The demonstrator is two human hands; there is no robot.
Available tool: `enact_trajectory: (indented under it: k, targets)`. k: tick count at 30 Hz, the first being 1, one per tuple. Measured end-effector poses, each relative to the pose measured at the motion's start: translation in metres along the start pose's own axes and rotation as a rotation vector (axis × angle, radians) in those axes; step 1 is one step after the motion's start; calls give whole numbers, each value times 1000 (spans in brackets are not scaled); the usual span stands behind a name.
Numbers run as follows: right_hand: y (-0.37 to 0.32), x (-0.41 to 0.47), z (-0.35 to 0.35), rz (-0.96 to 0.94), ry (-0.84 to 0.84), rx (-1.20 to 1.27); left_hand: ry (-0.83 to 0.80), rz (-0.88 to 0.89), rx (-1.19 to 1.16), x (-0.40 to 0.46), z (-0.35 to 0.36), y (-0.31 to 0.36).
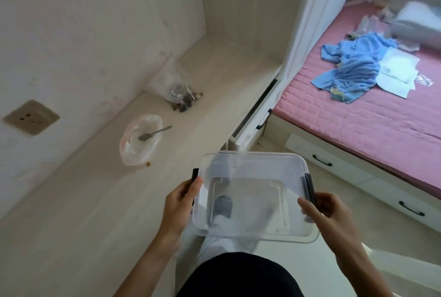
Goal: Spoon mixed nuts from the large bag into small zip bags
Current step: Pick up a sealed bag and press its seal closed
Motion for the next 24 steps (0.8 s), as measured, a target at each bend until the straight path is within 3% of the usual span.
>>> enact_trajectory:
  k: [8, 19, 24]
  targets:
    - [-80, 110, 21, 28, 217, 65, -197, -4, 35, 162, -10, 95]
    - [-144, 247, 34, 42, 186, 8, -129, -49, -16, 273, -21, 140]
    - [-181, 313, 38, 11, 47, -70, -38, -43, -55, 292, -27, 143]
Point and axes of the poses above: each hand's wrist, its own x-axis towards the middle knuckle, its own z-axis out of the palm, y = z × x, the point moved 4 cm from there along x, towards the middle knuckle, and after that the axes turned 14 degrees about -y, right-handed, at the moved point
